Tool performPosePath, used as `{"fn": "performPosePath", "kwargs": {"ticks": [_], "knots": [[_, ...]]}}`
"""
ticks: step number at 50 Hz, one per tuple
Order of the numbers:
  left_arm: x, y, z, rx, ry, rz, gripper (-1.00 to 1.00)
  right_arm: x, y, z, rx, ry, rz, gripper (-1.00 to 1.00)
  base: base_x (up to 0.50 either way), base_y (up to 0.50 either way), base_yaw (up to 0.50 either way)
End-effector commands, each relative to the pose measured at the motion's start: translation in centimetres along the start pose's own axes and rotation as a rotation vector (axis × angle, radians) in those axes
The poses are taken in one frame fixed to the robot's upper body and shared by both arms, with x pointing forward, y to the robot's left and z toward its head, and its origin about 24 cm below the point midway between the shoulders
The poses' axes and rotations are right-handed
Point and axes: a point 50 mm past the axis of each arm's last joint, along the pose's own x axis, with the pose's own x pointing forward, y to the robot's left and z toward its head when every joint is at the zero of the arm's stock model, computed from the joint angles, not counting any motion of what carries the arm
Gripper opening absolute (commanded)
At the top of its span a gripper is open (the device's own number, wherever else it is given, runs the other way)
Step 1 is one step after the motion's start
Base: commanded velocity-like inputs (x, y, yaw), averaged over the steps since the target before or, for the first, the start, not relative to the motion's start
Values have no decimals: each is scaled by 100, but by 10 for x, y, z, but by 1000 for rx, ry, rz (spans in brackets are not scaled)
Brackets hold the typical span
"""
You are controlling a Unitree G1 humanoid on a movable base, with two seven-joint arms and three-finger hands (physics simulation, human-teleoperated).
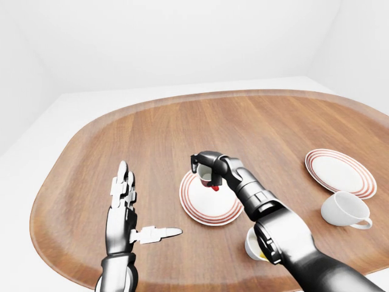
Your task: Put the red mug on the left plate.
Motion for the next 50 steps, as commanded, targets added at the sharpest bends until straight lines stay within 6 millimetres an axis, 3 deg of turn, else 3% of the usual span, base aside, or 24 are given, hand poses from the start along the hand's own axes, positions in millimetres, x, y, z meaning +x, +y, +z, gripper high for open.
{"fn": "performPosePath", "kwargs": {"ticks": [1,15,29,36,50], "knots": [[1,0,0,-1,-4,0,100,0,18,-21,86,46,-25,-100,0,0,0],[1,1,0,-3,-1,4,100,0,29,-33,184,83,-93,-100,0,0,0],[0,1,0,-3,-2,5,100,2,51,-36,252,97,-38,-100,0,0,0],[1,2,1,-5,-5,6,100,3,65,-33,198,105,12,-100,0,0,0],[1,3,0,-8,-4,9,100,4,66,-30,134,107,-5,-100,0,0,0]]}}
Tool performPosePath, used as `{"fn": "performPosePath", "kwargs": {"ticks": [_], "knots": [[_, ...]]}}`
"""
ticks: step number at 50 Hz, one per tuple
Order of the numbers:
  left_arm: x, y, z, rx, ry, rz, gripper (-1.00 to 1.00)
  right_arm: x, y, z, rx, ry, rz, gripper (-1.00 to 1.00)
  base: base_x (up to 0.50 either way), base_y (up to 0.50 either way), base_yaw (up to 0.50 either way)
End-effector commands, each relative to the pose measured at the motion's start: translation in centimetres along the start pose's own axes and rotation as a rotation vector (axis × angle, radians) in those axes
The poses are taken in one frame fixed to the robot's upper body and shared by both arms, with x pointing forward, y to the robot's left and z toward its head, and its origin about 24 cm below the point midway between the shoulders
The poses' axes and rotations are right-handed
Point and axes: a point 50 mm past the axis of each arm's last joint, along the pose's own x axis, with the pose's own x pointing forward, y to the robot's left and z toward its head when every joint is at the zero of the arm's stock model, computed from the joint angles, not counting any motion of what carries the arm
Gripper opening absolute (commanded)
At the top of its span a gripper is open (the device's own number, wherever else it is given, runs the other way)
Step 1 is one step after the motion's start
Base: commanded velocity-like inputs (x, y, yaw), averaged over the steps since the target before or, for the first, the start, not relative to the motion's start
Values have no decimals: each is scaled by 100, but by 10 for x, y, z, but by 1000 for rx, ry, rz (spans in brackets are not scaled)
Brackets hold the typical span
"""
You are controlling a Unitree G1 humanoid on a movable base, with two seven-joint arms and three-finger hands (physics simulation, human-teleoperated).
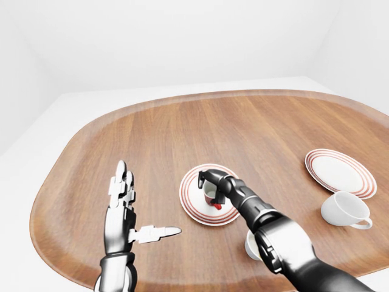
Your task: Put the red mug on the left plate.
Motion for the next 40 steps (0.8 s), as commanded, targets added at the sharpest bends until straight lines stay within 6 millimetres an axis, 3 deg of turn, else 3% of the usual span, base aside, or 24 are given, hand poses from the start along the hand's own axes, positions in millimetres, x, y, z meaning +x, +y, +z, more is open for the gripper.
{"fn": "performPosePath", "kwargs": {"ticks": [1,17,18,19,20,40], "knots": [[1,0,0,-1,0,2,100,1,0,3,-31,-1,-48,-100,0,0,0],[0,0,-1,0,3,0,100,0,-2,2,-52,2,-63,-95,0,0,0],[0,0,-1,0,3,0,100,0,-2,2,-52,2,-63,-30,0,0,0],[0,0,-1,0,3,-1,100,0,-2,2,-53,2,-58,22,0,0,0],[0,0,-1,1,3,-1,100,0,-2,2,-51,2,-53,100,0,0,0],[0,0,0,4,1,-3,100,0,0,1,-81,7,-21,100,0,0,0]]}}
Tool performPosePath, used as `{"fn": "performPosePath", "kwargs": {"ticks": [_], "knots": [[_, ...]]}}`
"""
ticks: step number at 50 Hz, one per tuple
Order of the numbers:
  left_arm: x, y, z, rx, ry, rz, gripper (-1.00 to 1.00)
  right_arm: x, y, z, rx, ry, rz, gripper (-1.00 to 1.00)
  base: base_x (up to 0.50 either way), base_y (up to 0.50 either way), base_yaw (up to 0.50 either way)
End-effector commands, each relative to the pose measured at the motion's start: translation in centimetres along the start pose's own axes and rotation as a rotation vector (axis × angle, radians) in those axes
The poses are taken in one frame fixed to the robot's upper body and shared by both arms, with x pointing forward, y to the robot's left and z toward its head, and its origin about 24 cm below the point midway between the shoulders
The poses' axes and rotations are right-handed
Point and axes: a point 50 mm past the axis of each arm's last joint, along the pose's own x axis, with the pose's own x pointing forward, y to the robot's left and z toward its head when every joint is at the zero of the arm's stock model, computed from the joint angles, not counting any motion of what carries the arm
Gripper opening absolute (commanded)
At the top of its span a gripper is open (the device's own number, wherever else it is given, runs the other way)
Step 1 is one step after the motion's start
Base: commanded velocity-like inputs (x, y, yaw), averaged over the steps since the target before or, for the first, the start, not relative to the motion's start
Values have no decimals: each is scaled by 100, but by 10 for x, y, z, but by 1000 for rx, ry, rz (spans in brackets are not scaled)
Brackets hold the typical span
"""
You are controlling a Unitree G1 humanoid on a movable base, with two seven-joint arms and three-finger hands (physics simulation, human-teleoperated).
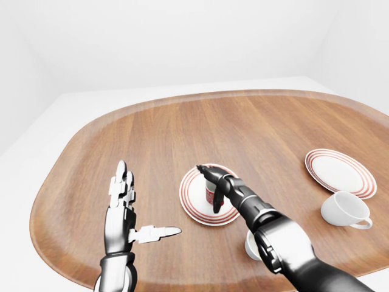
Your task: Put the red mug on the left plate.
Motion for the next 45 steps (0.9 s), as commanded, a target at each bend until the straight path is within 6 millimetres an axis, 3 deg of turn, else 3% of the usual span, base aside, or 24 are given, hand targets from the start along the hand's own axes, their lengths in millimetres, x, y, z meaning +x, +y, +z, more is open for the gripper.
{"fn": "performPosePath", "kwargs": {"ticks": [1,8,13,15,19,20,22,25,36,43,45], "knots": [[0,0,0,2,-1,-1,100,0,3,-2,-16,6,14,100,0,0,0],[0,0,0,1,-1,-1,100,0,-1,-1,-31,3,10,100,0,0,0],[-1,1,0,0,1,2,100,-4,-35,10,-88,-36,-47,100,0,0,0],[-1,1,0,0,3,3,100,-17,-66,26,-119,-110,-91,100,0,0,0],[-2,0,0,1,3,2,100,-55,-97,41,-110,-147,-141,100,0,0,0],[-2,0,0,1,4,2,100,-72,-109,45,-120,-147,-201,100,0,0,0],[-2,0,0,2,5,2,100,-88,-120,49,-143,-157,-292,100,0,0,0],[-2,-1,0,4,6,0,100,-103,-127,51,-154,-170,-370,100,0,0,0],[-2,0,-1,3,11,1,100,-116,-127,38,-149,-143,-423,100,0,0,0],[-3,-1,-1,4,12,1,100,-156,-122,2,-101,-101,-557,100,0,0,0],[-2,-1,-1,6,10,-2,100,-168,-115,-17,-71,-67,-573,100,0,0,0]]}}
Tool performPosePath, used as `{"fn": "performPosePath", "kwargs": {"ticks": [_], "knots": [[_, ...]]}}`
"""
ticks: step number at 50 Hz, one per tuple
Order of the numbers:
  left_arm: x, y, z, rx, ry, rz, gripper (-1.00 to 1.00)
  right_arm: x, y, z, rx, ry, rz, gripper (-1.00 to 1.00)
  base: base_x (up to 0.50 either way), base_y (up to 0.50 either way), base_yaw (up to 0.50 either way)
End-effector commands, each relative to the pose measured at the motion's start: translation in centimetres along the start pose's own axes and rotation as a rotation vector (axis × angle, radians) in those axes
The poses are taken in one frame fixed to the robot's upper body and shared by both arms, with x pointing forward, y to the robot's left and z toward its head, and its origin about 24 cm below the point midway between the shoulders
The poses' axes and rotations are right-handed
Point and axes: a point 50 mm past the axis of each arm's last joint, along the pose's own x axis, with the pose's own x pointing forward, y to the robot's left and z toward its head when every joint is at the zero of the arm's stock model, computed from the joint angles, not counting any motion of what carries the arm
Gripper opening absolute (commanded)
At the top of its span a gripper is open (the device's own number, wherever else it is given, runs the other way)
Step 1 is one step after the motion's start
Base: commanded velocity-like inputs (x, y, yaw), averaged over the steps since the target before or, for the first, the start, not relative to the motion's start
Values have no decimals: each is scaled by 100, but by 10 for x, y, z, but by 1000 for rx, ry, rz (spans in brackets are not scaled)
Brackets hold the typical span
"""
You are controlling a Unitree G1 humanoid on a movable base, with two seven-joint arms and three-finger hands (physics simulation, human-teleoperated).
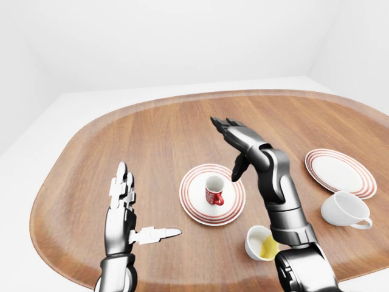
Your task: Put the red mug on the left plate.
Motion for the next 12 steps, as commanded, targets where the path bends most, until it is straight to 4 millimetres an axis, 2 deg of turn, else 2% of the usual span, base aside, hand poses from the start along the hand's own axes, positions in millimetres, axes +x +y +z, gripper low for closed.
{"fn": "performPosePath", "kwargs": {"ticks": [1,2,3,6,9,12], "knots": [[0,-1,0,4,0,-3,100,-65,-11,-39,14,85,-178,100,0,0,0],[0,-2,0,4,0,-3,100,-66,-11,-39,12,84,-177,100,0,0,0],[0,-2,0,6,-2,-5,100,-85,-15,-49,34,103,-226,100,0,0,0],[1,-3,0,8,-3,-6,100,-104,-18,-55,42,110,-268,100,0,0,0],[1,-4,0,9,-5,-8,100,-117,-19,-62,49,132,-289,100,0,0,0],[2,-5,0,10,-8,-11,100,-119,-18,-65,55,136,-285,100,0,0,0]]}}
